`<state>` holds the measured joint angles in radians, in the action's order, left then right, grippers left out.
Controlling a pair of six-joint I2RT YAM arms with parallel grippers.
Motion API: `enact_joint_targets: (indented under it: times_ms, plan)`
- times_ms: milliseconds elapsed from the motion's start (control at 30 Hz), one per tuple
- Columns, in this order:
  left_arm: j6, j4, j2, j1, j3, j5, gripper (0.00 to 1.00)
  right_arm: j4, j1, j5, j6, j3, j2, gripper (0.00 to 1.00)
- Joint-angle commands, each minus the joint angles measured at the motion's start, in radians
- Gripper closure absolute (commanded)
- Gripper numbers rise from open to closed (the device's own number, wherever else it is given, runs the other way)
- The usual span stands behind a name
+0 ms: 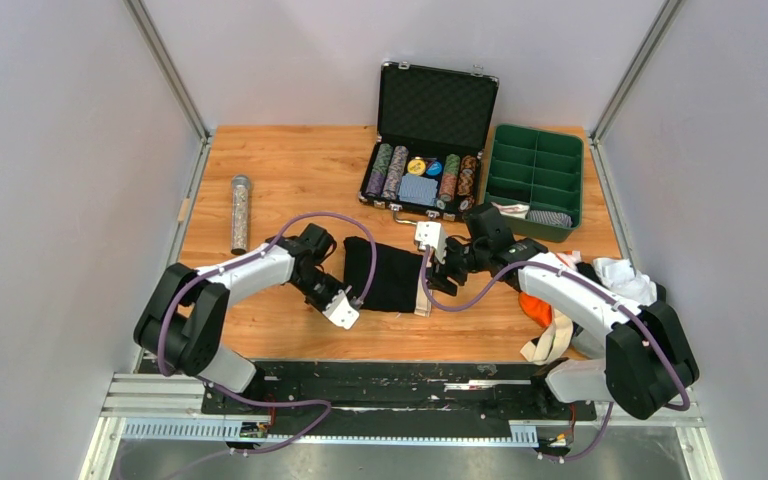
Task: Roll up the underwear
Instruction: Fold the underwear at the center of the board.
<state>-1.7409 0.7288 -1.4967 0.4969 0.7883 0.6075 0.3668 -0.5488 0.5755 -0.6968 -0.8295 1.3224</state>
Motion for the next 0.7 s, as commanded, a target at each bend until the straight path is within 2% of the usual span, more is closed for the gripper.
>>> enact_joint_targets:
  times_ms: [0,133,200,267,367,400,533,667]
  plan:
    - [-0.008,-0.018,-0.029,0.003,0.016,-0.025,0.59,-0.041,-0.002,0.013,0.008,-0.028,-0.005,0.40]
    - [0.014,-0.093,-0.055,0.003,0.000,-0.066,0.61,-0.042,-0.002,0.015,0.008,-0.030,0.004,0.40]
    - [0.003,-0.100,-0.072,0.003,-0.003,-0.083,0.66,-0.042,-0.002,0.016,0.004,-0.027,0.009,0.40]
    - [-0.008,-0.093,-0.090,0.004,-0.001,-0.096,0.76,-0.039,-0.002,0.026,-0.021,-0.019,0.008,0.41]
    - [-0.031,-0.067,-0.103,0.005,-0.001,-0.102,0.97,-0.068,-0.003,0.029,-0.077,0.020,-0.007,0.41]
    - [-0.033,-0.051,-0.102,0.005,-0.001,-0.099,1.00,-0.115,-0.004,0.028,-0.101,0.052,-0.027,0.41]
    - [-0.047,0.015,-0.069,0.005,-0.009,-0.067,1.00,-0.264,-0.021,0.084,-0.312,0.215,-0.104,0.41]
    - [-0.034,0.027,-0.028,0.005,-0.016,-0.048,1.00,-0.279,-0.030,0.158,-0.458,0.277,-0.090,0.46]
